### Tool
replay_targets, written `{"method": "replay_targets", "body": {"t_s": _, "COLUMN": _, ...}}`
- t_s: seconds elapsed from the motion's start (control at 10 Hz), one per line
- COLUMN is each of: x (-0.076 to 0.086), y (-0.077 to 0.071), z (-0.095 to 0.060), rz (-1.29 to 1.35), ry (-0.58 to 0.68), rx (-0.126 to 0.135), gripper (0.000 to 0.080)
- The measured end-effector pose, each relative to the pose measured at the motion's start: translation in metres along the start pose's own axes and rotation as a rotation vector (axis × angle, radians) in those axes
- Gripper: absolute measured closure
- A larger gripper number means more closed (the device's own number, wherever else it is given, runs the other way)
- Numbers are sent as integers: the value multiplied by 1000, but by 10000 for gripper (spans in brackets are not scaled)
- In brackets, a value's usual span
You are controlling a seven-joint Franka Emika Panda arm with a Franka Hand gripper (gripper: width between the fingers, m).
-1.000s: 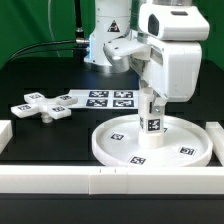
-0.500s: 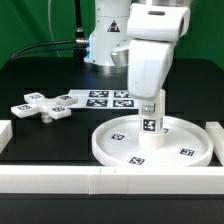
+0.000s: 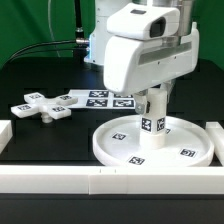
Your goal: Assemble round table
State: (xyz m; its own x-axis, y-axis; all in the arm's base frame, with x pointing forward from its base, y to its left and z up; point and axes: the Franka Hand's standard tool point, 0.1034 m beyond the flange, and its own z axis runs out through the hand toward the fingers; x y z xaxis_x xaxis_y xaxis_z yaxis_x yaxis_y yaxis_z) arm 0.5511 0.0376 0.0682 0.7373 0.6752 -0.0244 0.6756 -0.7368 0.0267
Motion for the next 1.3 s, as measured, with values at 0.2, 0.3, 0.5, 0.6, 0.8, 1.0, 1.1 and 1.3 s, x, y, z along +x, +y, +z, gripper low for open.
{"method": "replay_targets", "body": {"t_s": 0.2, "x": 0, "y": 0, "z": 0, "rz": 129, "ry": 2, "rx": 3, "gripper": 392}}
{"method": "replay_targets", "body": {"t_s": 0.3, "x": 0, "y": 0, "z": 0, "rz": 244, "ry": 8, "rx": 14, "gripper": 392}}
{"method": "replay_targets", "body": {"t_s": 0.5, "x": -3, "y": 1, "z": 0, "rz": 494, "ry": 26, "rx": 40, "gripper": 392}}
{"method": "replay_targets", "body": {"t_s": 0.6, "x": -2, "y": 1, "z": 1, "rz": 619, "ry": 37, "rx": 53, "gripper": 392}}
{"method": "replay_targets", "body": {"t_s": 0.8, "x": 0, "y": -2, "z": 1, "rz": 884, "ry": 34, "rx": 79, "gripper": 392}}
{"method": "replay_targets", "body": {"t_s": 1.0, "x": 0, "y": -3, "z": 1, "rz": 1049, "ry": 27, "rx": 80, "gripper": 392}}
{"method": "replay_targets", "body": {"t_s": 1.1, "x": 0, "y": -3, "z": 1, "rz": 1100, "ry": 27, "rx": 86, "gripper": 392}}
{"method": "replay_targets", "body": {"t_s": 1.3, "x": 0, "y": -2, "z": 1, "rz": 1223, "ry": 23, "rx": 95, "gripper": 392}}
